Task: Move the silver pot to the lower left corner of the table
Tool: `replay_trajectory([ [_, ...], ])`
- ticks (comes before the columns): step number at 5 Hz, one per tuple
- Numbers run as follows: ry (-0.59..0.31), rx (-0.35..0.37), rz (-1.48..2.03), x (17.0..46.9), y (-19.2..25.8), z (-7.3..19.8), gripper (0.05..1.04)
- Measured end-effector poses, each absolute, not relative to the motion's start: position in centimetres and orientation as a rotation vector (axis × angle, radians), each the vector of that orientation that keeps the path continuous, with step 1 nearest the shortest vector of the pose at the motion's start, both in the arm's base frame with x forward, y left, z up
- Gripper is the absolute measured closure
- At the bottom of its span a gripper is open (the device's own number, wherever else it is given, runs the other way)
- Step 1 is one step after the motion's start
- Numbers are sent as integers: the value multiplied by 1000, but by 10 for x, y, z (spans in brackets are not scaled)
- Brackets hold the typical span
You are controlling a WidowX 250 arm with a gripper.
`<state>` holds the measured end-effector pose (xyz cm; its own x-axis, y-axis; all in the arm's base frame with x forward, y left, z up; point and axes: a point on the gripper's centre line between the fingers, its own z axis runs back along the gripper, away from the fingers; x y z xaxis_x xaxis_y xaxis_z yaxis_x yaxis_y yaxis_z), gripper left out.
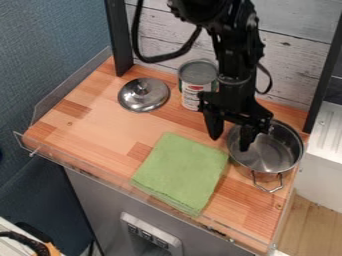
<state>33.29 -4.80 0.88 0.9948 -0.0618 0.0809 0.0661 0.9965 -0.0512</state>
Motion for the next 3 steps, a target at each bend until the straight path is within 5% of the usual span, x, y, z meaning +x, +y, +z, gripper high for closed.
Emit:
replay_trajectory([
  [1,-87,-43,-47,333,-46,6,727],
  [2,-92,-38,-52,329,-48,2,931],
  [3,-87,-41,-39,327,-49,2,999],
])
